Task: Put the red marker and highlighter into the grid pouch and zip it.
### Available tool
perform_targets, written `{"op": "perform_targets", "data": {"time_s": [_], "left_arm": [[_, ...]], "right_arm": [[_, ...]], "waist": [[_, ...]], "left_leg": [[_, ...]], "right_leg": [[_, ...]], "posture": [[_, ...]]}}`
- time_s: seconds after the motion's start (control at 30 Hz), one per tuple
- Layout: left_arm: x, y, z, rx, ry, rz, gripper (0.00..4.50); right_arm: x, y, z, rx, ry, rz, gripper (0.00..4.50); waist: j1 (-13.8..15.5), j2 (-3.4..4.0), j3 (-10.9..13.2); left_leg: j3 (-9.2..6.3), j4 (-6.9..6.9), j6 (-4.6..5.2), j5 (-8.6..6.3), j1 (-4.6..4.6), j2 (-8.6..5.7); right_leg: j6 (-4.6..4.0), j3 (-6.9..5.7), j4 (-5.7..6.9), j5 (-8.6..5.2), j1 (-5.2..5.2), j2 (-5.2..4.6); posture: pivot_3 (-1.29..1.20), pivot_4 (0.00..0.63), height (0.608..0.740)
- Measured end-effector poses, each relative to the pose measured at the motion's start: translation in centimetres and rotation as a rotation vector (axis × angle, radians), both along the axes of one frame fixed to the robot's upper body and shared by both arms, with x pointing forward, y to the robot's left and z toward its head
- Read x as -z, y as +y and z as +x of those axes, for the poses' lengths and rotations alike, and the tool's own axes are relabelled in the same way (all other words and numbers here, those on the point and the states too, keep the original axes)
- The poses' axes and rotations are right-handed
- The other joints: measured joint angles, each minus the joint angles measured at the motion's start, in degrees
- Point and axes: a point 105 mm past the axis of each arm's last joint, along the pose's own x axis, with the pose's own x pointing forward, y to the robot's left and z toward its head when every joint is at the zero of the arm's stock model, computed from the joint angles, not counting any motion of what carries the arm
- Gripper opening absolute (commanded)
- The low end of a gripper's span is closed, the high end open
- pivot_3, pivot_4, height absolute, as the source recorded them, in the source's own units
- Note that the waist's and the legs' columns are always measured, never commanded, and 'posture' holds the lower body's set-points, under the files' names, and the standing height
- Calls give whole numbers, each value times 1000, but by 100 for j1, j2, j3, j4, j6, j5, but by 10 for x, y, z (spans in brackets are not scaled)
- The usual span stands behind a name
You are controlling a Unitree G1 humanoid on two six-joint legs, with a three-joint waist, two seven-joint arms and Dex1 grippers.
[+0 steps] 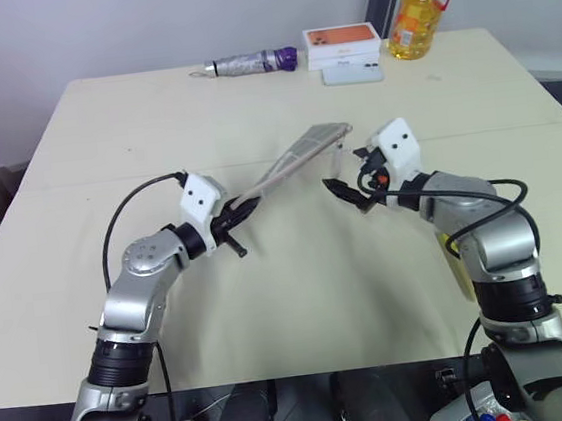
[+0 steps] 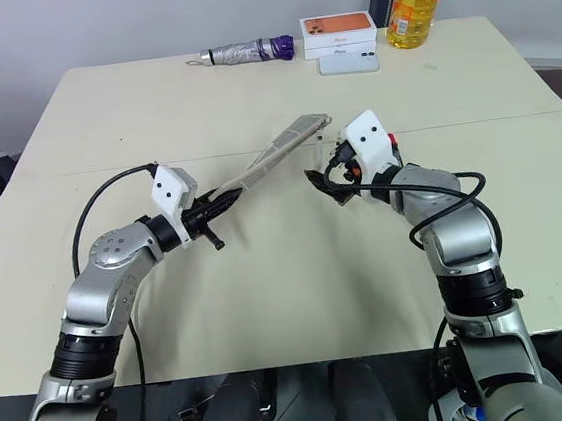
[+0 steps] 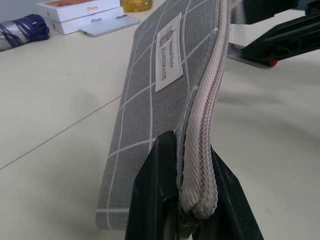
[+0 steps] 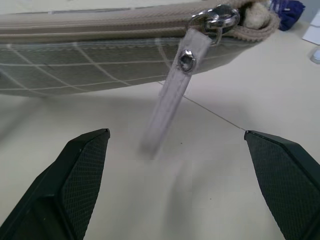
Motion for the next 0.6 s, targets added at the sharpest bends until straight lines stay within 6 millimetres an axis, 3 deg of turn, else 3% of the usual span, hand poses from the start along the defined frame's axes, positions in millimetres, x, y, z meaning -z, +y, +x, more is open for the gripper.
{"op": "perform_targets", "data": {"time_s": [0.07,0.17,0.4,0.6], "left_arm": [[0,0,0,1,1,1,0],[0,0,0,5,2,4,0],[3,-3,-1,16,2,30,0],[3,-2,5,-18,-31,69,0]], "right_arm": [[-1,0,3,16,-4,9,4473],[-5,0,7,34,-12,15,3614],[-11,6,9,13,-25,49,43],[-7,22,-1,-67,-8,-8,43]], "waist": [[-2,0,0],[-1,0,0],[0,0,0],[-4,0,0]], "left_leg": [[0,-1,-1,1,1,0],[1,-2,-2,1,1,0],[1,-2,-1,1,1,0],[1,-3,-1,1,1,0]], "right_leg": [[0,0,0,0,-1,0],[0,0,0,0,-1,0],[0,0,0,0,0,0],[0,0,0,0,-1,0]], "posture": [[0,150,740],[0,150,740],[0,150,740],[0,150,740]]}}
